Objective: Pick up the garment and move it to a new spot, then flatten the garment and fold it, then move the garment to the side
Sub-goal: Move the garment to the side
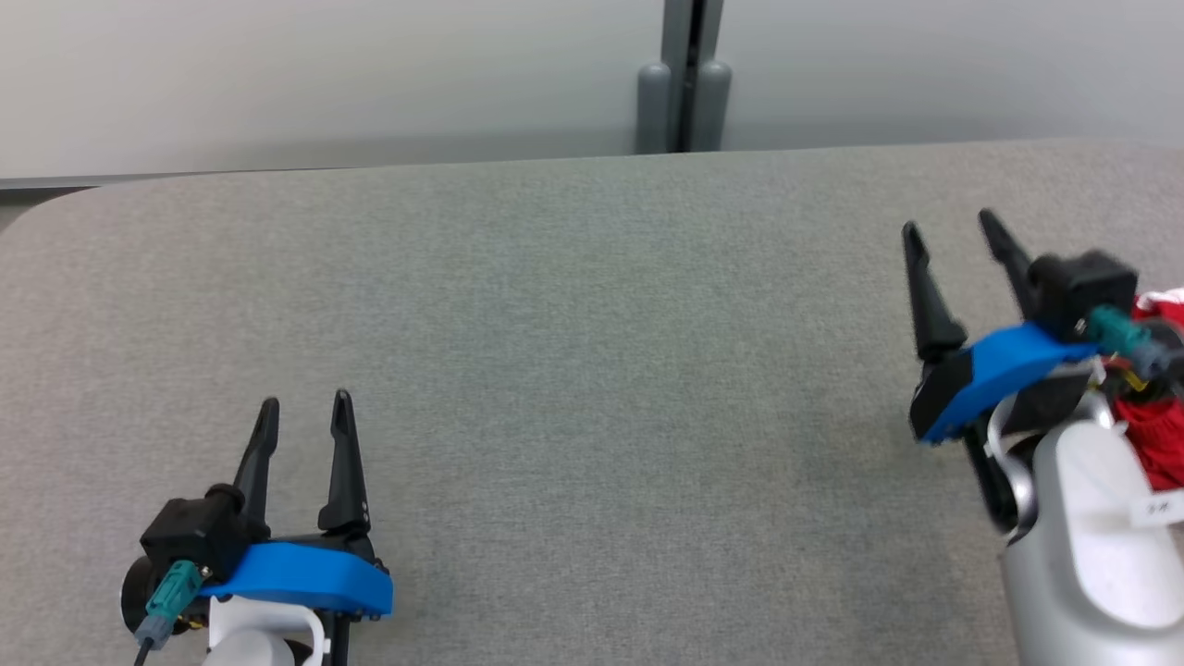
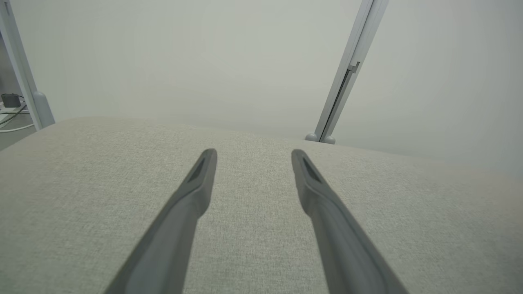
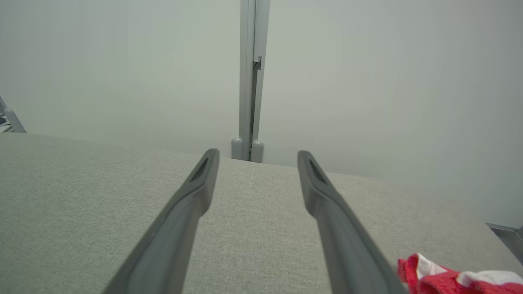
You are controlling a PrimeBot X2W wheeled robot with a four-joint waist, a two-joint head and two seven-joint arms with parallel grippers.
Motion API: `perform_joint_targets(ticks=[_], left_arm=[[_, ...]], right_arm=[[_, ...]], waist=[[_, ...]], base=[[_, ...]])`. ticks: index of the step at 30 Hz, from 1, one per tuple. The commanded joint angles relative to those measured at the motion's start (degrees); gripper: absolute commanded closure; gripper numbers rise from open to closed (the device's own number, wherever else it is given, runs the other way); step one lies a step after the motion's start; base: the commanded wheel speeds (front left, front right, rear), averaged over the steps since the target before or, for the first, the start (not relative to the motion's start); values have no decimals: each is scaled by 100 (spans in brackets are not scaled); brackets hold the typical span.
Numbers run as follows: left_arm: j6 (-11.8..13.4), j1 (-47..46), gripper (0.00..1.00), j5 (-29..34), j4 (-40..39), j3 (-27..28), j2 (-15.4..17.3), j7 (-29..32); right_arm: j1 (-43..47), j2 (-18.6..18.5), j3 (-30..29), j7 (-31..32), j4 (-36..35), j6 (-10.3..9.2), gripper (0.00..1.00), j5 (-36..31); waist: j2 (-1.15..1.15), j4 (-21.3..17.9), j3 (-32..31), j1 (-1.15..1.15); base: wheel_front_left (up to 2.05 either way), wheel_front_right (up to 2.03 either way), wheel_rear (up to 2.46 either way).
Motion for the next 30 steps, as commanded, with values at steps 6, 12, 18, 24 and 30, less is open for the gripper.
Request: perform_joint_targets(ticks=[6, 12, 18, 24, 30], left_arm=[[-71, 203, 0, -47, 229, 97, -101, -58], [-195, 362, 0, -117, 451, 98, -168, -67], [-264, 423, 0, -61, 593, 6, -214, -71], [-308, 453, 0, -115, 622, -40, -255, -74], [-281, 443, 0, -84, 598, -3, -286, -77]], right_arm=[[714, 228, -62, -571, 18, 1, 0, -174], [1380, 230, 251, -1082, 19, 1, 0, 386], [1900, 234, 345, -1315, -83, 1, 0, 722], [2081, 233, 519, -1351, -124, 1, 0, 833], [2110, 233, 493, -1298, -203, 1, 0, 779]], waist=[[0, 195, -222, 1], [0, 277, -366, 1], [0, 293, -441, 1], [0, 257, -472, 1], [0, 260, -494, 1]], base=[[0, 0, 0], [0, 0, 0], [0, 0, 0], [0, 0, 0], [0, 0, 0]])
